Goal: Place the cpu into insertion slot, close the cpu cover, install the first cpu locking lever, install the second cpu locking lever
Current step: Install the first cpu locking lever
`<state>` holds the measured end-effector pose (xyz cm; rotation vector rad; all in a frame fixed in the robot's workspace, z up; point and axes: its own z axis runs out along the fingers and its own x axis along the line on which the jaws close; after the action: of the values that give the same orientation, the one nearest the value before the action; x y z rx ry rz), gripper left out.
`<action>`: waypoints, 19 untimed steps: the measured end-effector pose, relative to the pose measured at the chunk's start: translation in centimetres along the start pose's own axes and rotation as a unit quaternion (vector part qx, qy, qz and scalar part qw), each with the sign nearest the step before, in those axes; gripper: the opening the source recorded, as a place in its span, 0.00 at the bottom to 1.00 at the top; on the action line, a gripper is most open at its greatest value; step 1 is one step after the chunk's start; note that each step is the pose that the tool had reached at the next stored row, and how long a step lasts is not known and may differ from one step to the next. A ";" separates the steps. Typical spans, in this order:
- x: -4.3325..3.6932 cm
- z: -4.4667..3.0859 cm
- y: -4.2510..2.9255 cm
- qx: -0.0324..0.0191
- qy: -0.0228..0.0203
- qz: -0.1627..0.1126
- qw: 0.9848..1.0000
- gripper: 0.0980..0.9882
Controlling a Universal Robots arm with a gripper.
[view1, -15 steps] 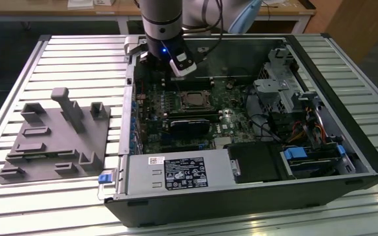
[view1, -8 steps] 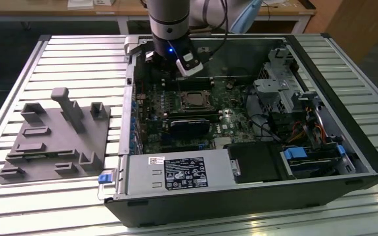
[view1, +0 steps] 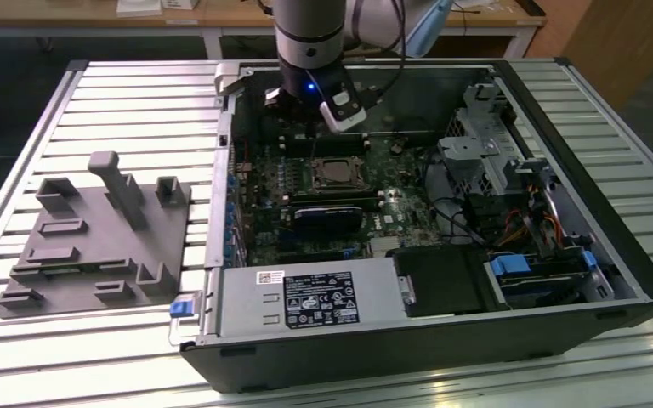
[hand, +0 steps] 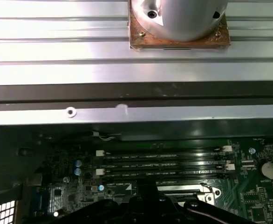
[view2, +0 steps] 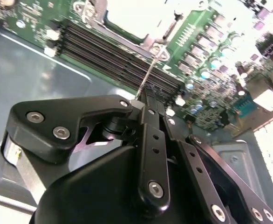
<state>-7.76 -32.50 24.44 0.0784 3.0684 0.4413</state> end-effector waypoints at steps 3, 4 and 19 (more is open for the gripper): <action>-0.47 0.02 0.02 0.000 0.000 0.000 1.000 0.01; -0.49 0.02 0.02 0.000 0.000 0.000 1.000 0.01; -0.49 0.26 -0.05 0.021 -0.031 -0.005 0.999 0.01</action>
<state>-7.26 -32.50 24.20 0.0760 3.0165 0.3675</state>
